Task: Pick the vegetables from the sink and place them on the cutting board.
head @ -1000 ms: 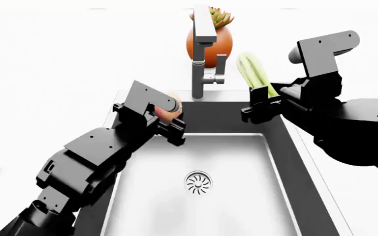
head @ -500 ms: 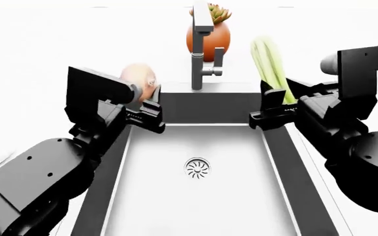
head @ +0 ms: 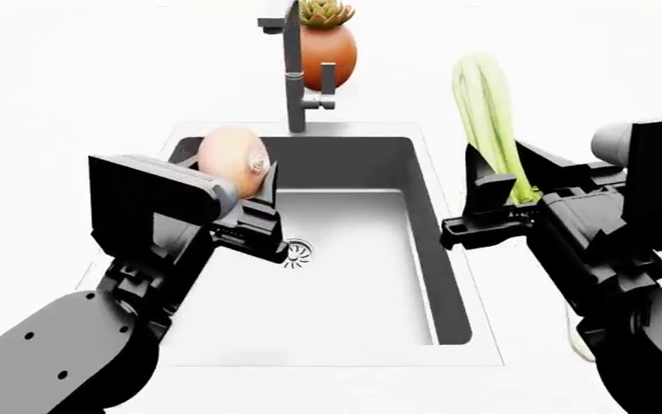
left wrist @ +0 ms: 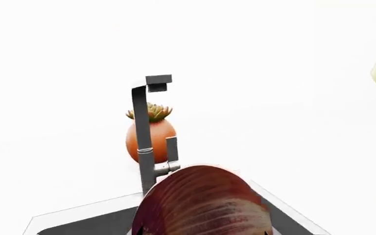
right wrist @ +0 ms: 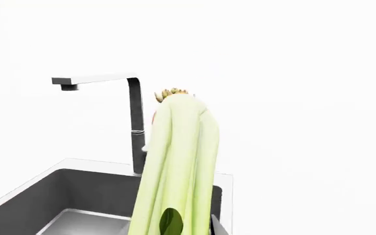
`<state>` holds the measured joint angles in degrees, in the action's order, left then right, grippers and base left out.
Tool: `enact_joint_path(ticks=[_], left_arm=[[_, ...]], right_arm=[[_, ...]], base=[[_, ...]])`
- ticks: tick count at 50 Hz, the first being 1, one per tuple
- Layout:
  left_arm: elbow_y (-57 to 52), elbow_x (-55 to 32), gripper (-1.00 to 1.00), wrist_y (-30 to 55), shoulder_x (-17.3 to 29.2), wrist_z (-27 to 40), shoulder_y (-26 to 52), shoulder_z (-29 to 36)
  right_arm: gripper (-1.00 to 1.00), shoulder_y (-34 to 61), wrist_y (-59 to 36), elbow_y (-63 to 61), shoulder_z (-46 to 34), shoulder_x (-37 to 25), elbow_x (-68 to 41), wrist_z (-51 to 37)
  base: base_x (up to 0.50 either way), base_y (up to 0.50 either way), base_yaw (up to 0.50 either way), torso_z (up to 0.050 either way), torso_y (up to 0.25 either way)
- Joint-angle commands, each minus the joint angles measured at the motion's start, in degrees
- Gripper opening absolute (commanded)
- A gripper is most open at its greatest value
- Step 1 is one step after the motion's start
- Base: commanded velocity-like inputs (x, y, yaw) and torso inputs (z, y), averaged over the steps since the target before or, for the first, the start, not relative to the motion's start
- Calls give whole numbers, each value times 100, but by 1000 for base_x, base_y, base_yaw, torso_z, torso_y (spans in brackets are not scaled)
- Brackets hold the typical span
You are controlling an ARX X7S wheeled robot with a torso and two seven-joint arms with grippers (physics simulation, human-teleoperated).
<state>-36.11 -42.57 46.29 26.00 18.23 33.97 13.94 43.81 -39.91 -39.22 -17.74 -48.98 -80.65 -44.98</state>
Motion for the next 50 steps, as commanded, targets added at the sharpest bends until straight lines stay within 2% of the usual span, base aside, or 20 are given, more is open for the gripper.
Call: enact_joint_path(ticks=[1, 50], left_arm=[[-197, -146, -100, 13, -34, 194, -14, -79], [-328, -426, -100, -47, -30, 299, -5, -168]], right_arm=[[-100, -127, 122, -169, 126, -19, 223, 28], [-100, -70, 112, -31, 44, 56, 143, 86]], base=[[-1, -500, 0, 0, 0], [-1, -480, 0, 0, 0]])
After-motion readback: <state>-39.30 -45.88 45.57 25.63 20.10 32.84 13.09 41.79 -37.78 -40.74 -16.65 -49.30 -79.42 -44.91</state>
